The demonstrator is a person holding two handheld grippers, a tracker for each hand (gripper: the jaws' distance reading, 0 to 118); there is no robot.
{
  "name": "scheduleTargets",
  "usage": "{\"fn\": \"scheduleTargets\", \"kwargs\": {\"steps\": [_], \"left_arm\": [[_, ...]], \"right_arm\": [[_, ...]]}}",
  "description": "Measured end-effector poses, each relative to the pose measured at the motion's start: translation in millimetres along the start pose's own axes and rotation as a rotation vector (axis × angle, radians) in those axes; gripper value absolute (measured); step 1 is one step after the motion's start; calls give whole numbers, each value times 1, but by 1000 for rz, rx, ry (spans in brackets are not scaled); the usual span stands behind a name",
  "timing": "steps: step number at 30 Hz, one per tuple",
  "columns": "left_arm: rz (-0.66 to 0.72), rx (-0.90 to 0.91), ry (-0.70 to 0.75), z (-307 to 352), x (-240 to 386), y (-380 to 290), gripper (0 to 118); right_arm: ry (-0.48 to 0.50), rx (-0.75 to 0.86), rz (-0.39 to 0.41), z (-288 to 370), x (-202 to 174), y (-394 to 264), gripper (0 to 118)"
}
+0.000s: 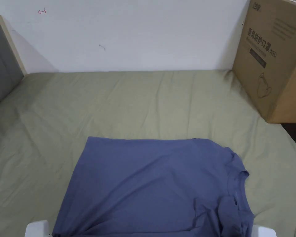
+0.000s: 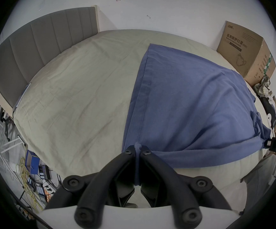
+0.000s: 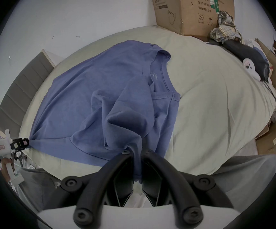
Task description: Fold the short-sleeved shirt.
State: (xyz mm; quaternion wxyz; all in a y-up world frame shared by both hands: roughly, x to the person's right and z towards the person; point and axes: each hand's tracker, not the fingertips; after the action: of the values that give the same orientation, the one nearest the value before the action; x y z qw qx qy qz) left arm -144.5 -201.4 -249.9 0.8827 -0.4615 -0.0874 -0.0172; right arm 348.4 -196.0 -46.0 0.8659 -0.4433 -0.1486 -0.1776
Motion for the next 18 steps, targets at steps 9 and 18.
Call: {"fn": "scheduleTargets", "kwargs": {"steps": [9,18], "left_arm": [[8,299,-51,76,22,41,104],[78,594,-197,145,48,95,110]], "right_arm": [[-10,303,31,74,-30,53,90],[12,638,94,143,-72,109,104]]}}
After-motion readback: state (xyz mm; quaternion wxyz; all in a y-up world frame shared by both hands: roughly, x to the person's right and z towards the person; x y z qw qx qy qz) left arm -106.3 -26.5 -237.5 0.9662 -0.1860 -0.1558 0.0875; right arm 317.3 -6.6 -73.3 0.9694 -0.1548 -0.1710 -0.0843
